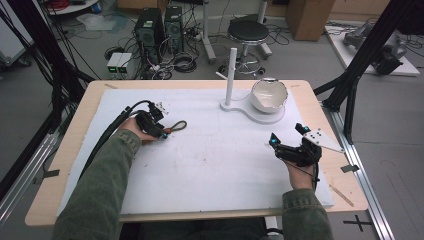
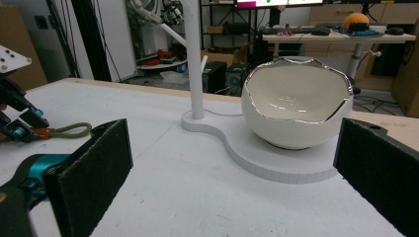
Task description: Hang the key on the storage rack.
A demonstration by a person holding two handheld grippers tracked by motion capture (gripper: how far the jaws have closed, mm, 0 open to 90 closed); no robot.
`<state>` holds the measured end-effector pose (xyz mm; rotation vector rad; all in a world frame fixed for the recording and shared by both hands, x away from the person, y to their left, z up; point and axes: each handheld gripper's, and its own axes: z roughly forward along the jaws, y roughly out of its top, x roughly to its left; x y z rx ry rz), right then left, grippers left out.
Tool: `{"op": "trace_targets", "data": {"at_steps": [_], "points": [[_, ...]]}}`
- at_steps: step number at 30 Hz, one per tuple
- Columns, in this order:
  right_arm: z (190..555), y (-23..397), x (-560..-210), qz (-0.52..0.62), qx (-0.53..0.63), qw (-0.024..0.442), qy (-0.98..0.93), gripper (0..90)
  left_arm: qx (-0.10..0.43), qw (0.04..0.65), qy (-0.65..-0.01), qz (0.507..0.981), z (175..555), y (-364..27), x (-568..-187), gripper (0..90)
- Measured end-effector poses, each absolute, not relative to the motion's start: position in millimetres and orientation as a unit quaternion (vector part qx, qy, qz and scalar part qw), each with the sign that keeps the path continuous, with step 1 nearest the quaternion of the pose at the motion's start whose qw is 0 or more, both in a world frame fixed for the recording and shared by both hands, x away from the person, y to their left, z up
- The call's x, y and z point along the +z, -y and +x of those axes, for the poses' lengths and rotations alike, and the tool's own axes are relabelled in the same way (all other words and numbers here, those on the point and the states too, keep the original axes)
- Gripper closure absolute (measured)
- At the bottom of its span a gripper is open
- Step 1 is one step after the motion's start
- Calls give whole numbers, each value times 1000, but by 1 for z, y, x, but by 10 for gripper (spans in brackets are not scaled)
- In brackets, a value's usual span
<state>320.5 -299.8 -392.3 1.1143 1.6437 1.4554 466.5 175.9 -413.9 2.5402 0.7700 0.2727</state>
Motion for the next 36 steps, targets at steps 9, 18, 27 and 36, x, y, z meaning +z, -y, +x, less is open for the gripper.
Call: {"op": "trace_targets", "data": {"at_steps": [9,18,27,36], "points": [[319,300,-392,430,559,332,-626,6,106,231,-261,931,464,-174,-413,683],[319,300,-392,429,559,329,-629,6,94,239,-261,931,462,-173,-411,707],[318,301,-392,430,560,330,-627,6,89,255,-277,922,460,-177,-400,716],[318,300,-392,432,561,328,-625,6,88,275,-286,914,457,-184,-387,726]]}}
